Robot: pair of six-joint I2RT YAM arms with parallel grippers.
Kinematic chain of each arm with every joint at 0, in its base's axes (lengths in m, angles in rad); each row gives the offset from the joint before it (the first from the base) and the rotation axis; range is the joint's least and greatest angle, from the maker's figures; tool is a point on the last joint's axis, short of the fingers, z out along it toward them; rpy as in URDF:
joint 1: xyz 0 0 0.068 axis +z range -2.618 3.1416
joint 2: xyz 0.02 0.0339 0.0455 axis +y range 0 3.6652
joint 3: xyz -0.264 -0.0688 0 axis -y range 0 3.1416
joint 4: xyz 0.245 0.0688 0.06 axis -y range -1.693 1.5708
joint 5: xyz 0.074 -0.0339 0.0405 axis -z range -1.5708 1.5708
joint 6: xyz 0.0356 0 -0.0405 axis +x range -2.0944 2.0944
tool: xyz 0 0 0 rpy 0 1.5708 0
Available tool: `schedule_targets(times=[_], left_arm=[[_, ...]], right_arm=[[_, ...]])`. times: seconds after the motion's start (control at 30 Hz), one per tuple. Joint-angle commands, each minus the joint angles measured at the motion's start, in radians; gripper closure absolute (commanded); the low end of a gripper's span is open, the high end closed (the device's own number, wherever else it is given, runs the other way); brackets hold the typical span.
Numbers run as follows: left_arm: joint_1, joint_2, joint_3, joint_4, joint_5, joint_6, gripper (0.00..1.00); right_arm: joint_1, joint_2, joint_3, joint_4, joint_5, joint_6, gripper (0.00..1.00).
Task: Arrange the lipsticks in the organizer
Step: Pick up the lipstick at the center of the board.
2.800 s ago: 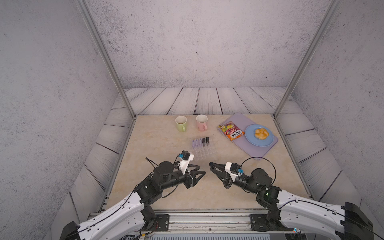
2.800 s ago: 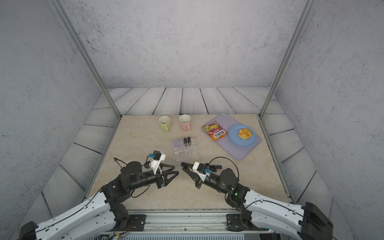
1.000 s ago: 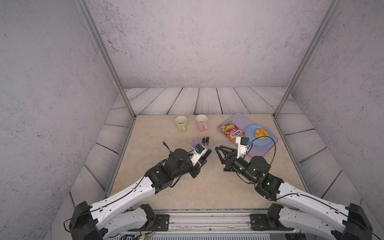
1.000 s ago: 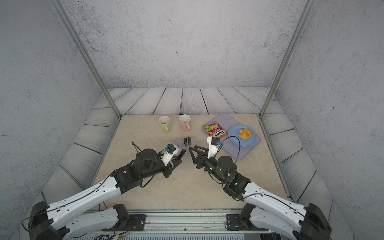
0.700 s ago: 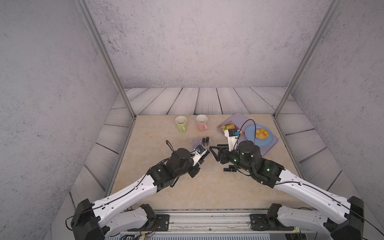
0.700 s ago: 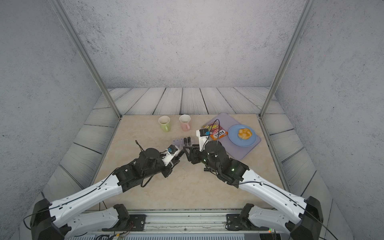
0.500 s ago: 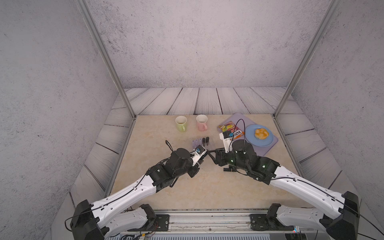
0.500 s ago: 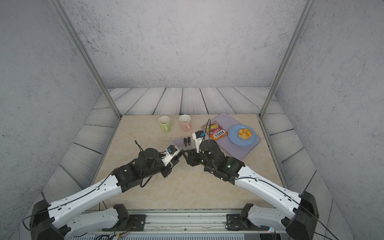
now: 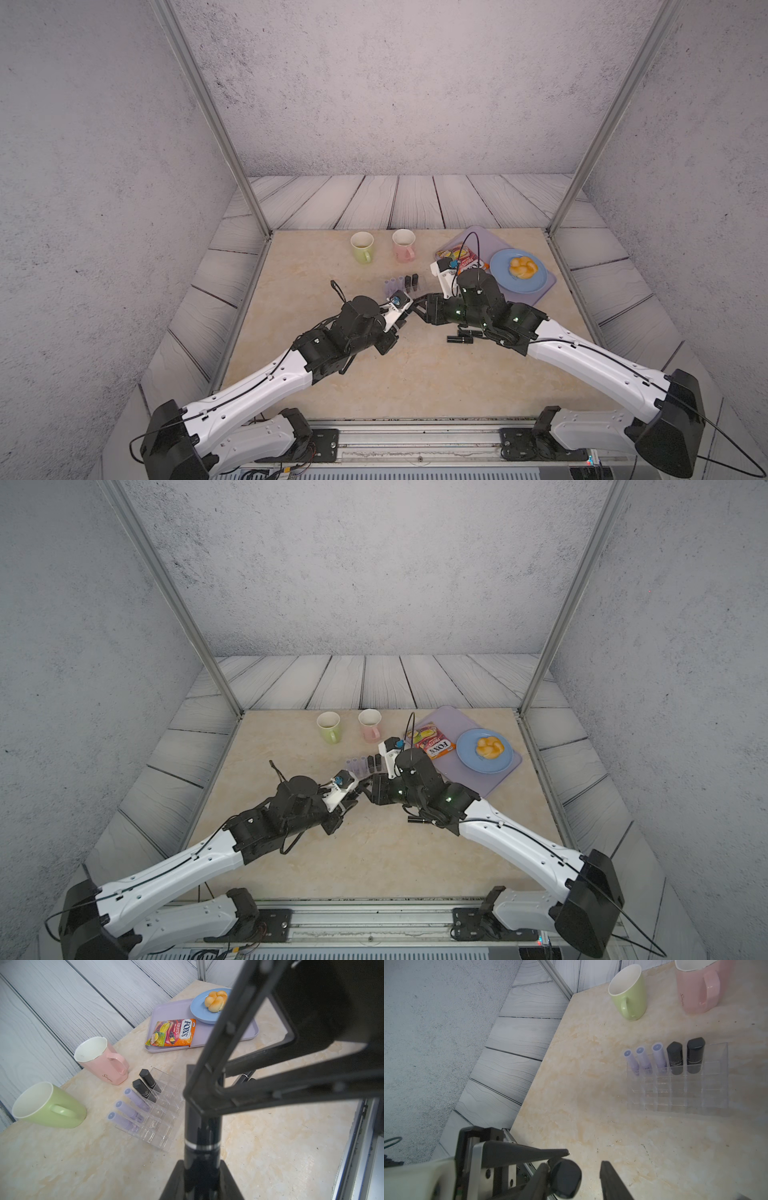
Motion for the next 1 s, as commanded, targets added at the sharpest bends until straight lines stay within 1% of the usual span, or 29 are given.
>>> schedule_targets(times=[0.0, 0.13, 0.23, 0.43, 0.47, 0.53, 0.57, 0.6, 0.63, 0.67, 0.7, 0.77, 0.83, 0.9, 0.97], left_arm=[[-0.003, -0.014, 0.017, 0.011, 0.018, 0.018, 1.0], [-0.003, -0.014, 0.018, 0.013, 0.014, 0.018, 1.0], [-0.003, -0.015, 0.02, 0.014, 0.008, 0.015, 1.0], [-0.003, -0.009, 0.021, 0.018, 0.0, 0.013, 1.0], [-0.003, -0.008, 0.025, 0.016, -0.004, 0.012, 1.0], [-0.003, -0.007, 0.029, 0.012, -0.013, 0.007, 1.0], [-0.003, -0.008, 0.031, 0.01, -0.02, 0.002, 0.97], [-0.003, -0.009, 0.034, 0.006, -0.028, -0.006, 0.91], [-0.003, -0.01, 0.037, 0.003, -0.043, -0.022, 0.83], [-0.003, -0.012, 0.037, 0.002, -0.062, -0.041, 0.73], [0.0, -0.015, 0.036, 0.0, -0.074, -0.051, 0.66], [0.001, -0.02, 0.03, 0.002, -0.099, -0.056, 0.55], [0.013, -0.027, 0.037, -0.014, -0.123, -0.073, 0.46], [0.05, -0.043, 0.051, -0.043, -0.122, -0.108, 0.35], [0.114, -0.073, 0.051, -0.055, -0.099, -0.154, 0.32]], right_arm=[[-0.033, 0.022, -0.002, 0.042, -0.048, 0.079, 0.6], [-0.047, 0.054, 0.009, 0.077, -0.097, 0.13, 0.65], [-0.049, 0.068, 0.013, 0.091, -0.119, 0.142, 0.68], [-0.049, 0.089, 0.012, 0.108, -0.156, 0.179, 0.67], [-0.048, 0.092, 0.013, 0.111, -0.158, 0.184, 0.69], [-0.051, 0.094, 0.008, 0.12, -0.159, 0.199, 0.78], [-0.056, 0.094, 0.003, 0.133, -0.157, 0.208, 0.83], [-0.06, 0.093, -0.004, 0.149, -0.155, 0.22, 0.86], [-0.065, 0.093, -0.011, 0.165, -0.153, 0.231, 0.89], [-0.072, 0.093, -0.015, 0.175, -0.151, 0.24, 0.92], [-0.079, 0.093, -0.017, 0.18, -0.148, 0.246, 0.93], [-0.095, 0.094, -0.019, 0.194, -0.139, 0.257, 0.94], [-0.124, 0.1, -0.013, 0.198, -0.126, 0.266, 0.94], [-0.171, 0.106, 0.001, 0.184, -0.103, 0.252, 0.94], [-0.214, 0.115, 0.026, 0.129, -0.018, 0.178, 0.96]])
